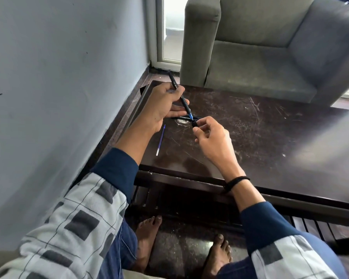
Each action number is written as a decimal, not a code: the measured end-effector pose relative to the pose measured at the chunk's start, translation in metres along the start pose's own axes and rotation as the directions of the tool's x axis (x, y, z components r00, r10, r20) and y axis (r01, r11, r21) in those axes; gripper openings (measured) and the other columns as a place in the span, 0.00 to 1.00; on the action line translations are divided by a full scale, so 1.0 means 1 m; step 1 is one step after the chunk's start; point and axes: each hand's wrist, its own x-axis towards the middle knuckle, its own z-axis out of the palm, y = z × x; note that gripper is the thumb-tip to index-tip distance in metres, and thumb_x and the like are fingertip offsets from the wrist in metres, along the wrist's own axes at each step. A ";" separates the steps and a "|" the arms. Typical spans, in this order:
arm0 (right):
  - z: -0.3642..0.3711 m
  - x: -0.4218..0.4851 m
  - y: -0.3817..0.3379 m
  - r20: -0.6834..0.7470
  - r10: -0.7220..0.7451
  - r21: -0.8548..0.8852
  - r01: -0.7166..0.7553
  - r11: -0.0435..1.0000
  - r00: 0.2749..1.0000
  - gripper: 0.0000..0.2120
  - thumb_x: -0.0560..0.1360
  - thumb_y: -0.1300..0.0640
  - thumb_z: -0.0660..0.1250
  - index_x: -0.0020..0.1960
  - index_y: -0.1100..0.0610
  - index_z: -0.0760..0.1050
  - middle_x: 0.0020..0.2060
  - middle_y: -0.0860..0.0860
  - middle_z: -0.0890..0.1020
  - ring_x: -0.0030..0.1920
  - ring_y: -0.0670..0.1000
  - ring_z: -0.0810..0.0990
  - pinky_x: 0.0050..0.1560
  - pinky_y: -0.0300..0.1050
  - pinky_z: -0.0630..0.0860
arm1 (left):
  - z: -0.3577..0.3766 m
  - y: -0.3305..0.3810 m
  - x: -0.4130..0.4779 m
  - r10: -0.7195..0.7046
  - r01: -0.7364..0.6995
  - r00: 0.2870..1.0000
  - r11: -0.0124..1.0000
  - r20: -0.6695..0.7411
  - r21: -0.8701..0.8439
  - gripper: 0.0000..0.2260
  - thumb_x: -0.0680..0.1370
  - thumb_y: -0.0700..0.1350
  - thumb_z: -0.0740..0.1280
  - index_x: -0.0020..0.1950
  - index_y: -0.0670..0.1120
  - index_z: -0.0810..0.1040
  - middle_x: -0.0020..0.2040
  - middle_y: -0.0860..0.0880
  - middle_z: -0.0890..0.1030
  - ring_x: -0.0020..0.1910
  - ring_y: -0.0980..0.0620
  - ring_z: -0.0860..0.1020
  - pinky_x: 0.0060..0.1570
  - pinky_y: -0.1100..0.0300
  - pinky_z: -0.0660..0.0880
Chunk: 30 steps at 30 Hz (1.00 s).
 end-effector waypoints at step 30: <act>-0.008 0.000 0.007 -0.145 0.046 -0.167 -0.070 0.983 0.988 0.05 0.81 0.58 0.66 0.56 0.55 0.78 0.50 0.50 0.83 0.49 0.54 0.80 0.50 0.49 0.74 | 0.034 -0.028 -0.012 -0.016 0.014 0.995 1.000 0.098 0.027 0.02 0.80 0.36 0.68 0.48 0.40 0.78 0.45 0.40 0.85 0.41 0.51 0.86 0.38 0.59 0.82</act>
